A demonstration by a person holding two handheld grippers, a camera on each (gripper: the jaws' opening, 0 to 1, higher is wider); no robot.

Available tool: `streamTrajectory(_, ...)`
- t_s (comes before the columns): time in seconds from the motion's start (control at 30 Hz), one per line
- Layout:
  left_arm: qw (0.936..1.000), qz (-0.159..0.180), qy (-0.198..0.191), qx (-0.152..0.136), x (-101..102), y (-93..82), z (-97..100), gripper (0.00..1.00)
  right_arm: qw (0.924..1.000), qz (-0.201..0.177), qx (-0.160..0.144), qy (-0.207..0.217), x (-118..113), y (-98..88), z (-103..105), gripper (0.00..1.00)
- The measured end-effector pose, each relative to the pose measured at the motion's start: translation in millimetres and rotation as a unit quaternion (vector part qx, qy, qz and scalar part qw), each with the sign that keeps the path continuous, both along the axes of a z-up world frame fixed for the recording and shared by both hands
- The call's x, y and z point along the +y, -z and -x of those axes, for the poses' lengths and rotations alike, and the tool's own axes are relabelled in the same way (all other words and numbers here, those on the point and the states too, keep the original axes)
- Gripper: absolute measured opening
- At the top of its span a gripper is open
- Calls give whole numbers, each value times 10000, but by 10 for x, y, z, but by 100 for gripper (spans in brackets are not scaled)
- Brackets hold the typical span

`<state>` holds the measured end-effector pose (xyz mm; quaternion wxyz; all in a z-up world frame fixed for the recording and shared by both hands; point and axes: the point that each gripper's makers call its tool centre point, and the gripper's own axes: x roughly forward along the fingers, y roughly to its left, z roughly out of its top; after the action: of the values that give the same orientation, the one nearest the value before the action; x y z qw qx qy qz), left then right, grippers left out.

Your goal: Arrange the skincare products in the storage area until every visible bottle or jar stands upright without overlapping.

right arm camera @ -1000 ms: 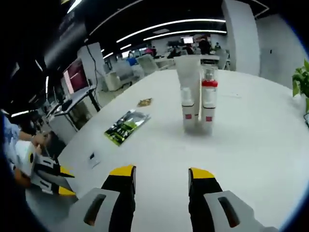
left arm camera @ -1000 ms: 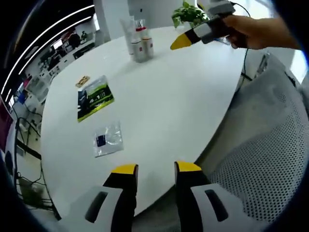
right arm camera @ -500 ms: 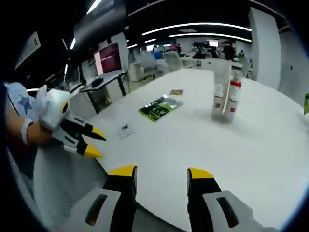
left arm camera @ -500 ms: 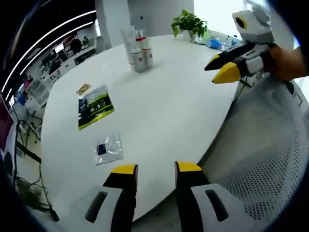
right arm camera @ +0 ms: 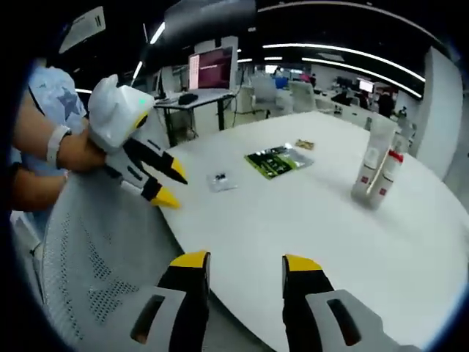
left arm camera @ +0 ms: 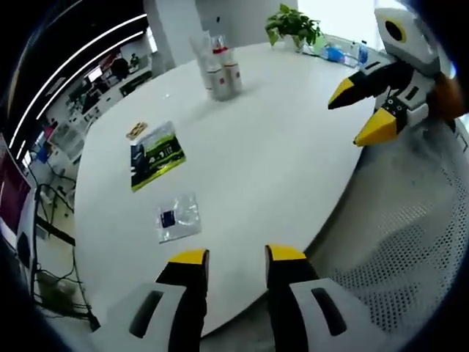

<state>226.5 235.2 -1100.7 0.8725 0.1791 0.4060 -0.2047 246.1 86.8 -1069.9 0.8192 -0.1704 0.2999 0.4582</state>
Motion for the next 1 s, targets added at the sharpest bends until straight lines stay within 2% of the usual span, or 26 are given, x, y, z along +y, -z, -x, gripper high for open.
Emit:
streamTrajectory(0.13, 9999, -53, 69, 82, -26, 34, 11, 25, 9998, 123, 118, 41, -54, 60, -10, 32)
streamTrajectory(0.23, 9999, 83, 90, 58, -41, 26, 12, 27, 9996, 29, 214, 199, -75, 46, -54, 32)
streamTrajectory(0.3, 9995, 176, 141, 234, -77, 66, 49, 29, 9992, 86, 278, 272, -93, 72, -63, 33)
streamTrajectory(0.33, 9996, 164, 136, 193, -76, 65, 32, 31, 9991, 101, 289, 280, -85, 73, -73, 33)
streamTrajectory(0.47, 9993, 352, 116, 90, -103, 0, 6, 32, 9981, -49, 336, 518, -89, -6, -139, 32)
streamTrajectory(0.53, 9992, 374, 94, 70, -99, -2, -5, 32, 9945, -324, 549, 833, -50, -57, -227, 30)
streamTrajectory(0.6, 9992, 375, 101, 91, -103, 10, 0, 31, 9899, -583, 837, 985, 82, -97, -322, 22)
streamTrajectory(0.67, 9993, 317, 112, 171, -98, 42, 20, 30, 9891, -651, 908, 956, 273, -152, -460, 19)
streamTrajectory(0.77, 9993, 326, 159, 89, -114, 14, 6, 29, 9893, -863, 916, 734, 657, -272, -671, 20)
streamTrajectory(0.83, 9993, 342, 154, 57, -112, 7, -4, 29, 9862, -1014, 1168, 598, 944, -305, -797, 24)
streamTrajectory(0.87, 9993, 330, 141, 66, -107, 10, -4, 28, 9845, -1024, 1315, 541, 1043, -309, -830, 24)
streamTrajectory(0.93, 9994, 309, 131, 64, -96, 9, -9, 27, 9866, -967, 1288, 259, 1249, -342, -957, 13)
streamTrajectory(0.97, 9994, 316, 130, 39, -93, 4, -14, 27, 9871, -906, 1313, 165, 1327, -334, -1001, 12)
streamTrajectory(1.0, 9994, 317, 124, 41, -89, 5, -13, 26, 9863, -859, 1395, 169, 1389, -317, -1041, 17)
